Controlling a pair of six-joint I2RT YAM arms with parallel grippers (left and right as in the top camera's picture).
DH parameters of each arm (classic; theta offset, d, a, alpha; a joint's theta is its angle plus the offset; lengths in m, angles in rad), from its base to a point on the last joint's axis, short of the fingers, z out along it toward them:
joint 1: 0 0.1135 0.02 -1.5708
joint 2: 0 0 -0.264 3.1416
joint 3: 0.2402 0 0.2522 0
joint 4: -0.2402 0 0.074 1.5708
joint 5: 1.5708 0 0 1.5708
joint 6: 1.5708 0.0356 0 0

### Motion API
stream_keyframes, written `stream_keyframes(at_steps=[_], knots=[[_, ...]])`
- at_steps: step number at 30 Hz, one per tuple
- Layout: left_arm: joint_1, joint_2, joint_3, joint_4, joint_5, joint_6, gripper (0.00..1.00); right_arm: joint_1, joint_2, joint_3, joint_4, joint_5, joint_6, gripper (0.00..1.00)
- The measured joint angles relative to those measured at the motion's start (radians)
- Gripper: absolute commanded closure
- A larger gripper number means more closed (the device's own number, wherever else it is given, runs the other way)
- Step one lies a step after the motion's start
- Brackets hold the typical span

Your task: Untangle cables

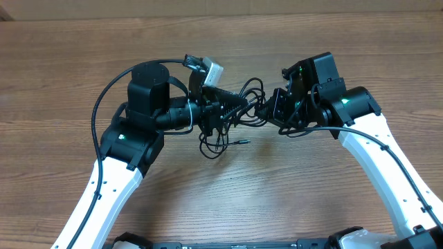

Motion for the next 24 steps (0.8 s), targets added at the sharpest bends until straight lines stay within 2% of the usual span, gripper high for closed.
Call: stream_keyframes(at_steps=[4,11,14,19,24], knots=[[0.0,0.0,0.0,-0.057,-0.082,-0.006,0.96,-0.002,0.0,0.0,-0.012,-0.072,-0.059,0.96],[0.048,-0.004,0.001,-0.26,-0.451,-0.011,0.96,-0.014,0.001,0.0,-0.023,-0.291,-0.238,0.96],[0.074,-0.004,0.001,-0.285,-0.553,-0.01,0.96,-0.027,0.001,0.0,-0.023,-0.357,-0.275,0.96],[0.108,-0.004,0.001,-0.314,-0.673,-0.01,0.96,-0.056,0.001,0.0,-0.023,-0.448,-0.33,0.96],[0.119,-0.004,0.001,-0.315,-0.729,0.003,0.96,-0.087,0.001,0.0,-0.022,-0.501,-0.364,0.96]])
